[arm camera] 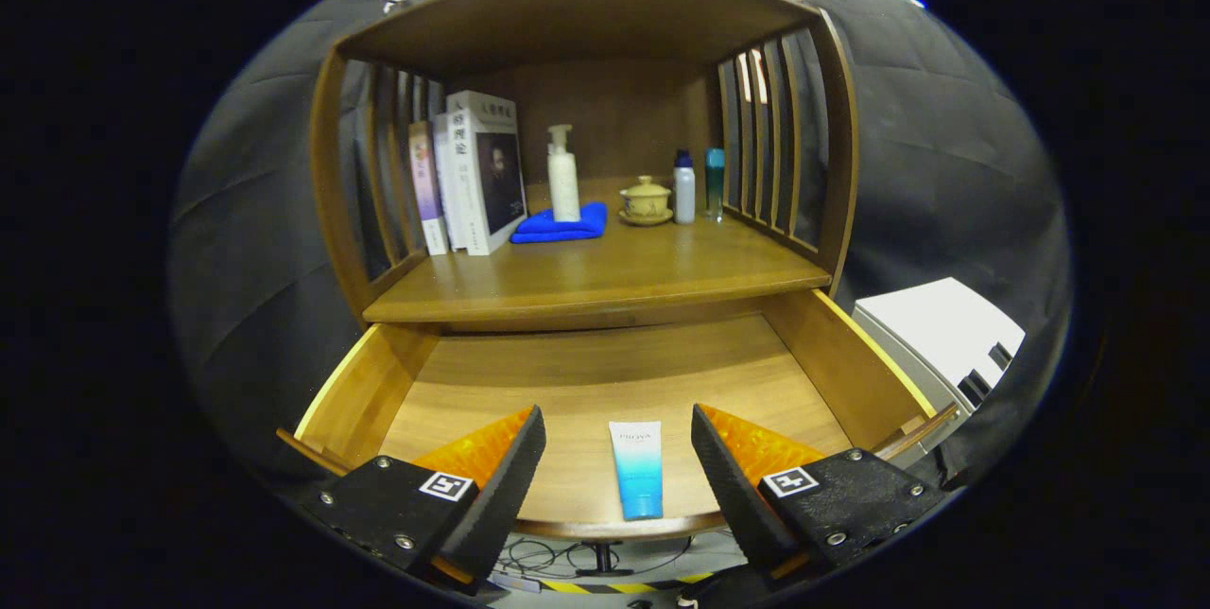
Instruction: Pull open the drawer, take out the items inside it, and place them on the countertop above the cabinet.
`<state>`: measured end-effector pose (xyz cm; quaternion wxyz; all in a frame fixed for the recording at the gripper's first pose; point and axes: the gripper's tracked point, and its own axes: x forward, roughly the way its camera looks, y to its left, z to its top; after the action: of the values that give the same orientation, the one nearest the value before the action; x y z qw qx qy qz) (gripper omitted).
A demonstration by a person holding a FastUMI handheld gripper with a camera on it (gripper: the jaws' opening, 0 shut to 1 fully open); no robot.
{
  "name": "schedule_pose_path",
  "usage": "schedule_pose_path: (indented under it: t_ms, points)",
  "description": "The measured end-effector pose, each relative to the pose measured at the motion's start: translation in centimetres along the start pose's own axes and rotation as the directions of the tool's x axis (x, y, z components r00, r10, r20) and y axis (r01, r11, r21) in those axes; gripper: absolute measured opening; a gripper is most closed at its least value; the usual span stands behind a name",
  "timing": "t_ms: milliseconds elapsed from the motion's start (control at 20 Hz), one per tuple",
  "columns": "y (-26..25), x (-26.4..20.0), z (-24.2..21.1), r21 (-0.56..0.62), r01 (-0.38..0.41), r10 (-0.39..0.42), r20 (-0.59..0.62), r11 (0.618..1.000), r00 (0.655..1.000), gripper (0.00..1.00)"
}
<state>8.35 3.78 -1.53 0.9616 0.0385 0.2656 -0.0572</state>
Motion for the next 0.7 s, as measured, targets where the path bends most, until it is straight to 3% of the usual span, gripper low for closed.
schedule_pose_path:
  t_ms: [250, 400, 550, 700]
  points:
    - [-1.5, 4.3, -1.0, -0.016, 0.043, -0.045, -0.148, 0.999, 0.988, 0.96]
    - [-0.2, 6.5, -2.0, -0.026, -0.024, 0.018, -0.237, 0.999, 0.971, 0.96]
    - [-0.3, 7.7, -3.9, -0.019, -0.031, 0.023, -0.339, 0.999, 0.941, 0.96]
    - [-0.9, 8.1, -6.6, 0.016, 0.013, -0.005, -0.432, 1.000, 0.902, 0.96]
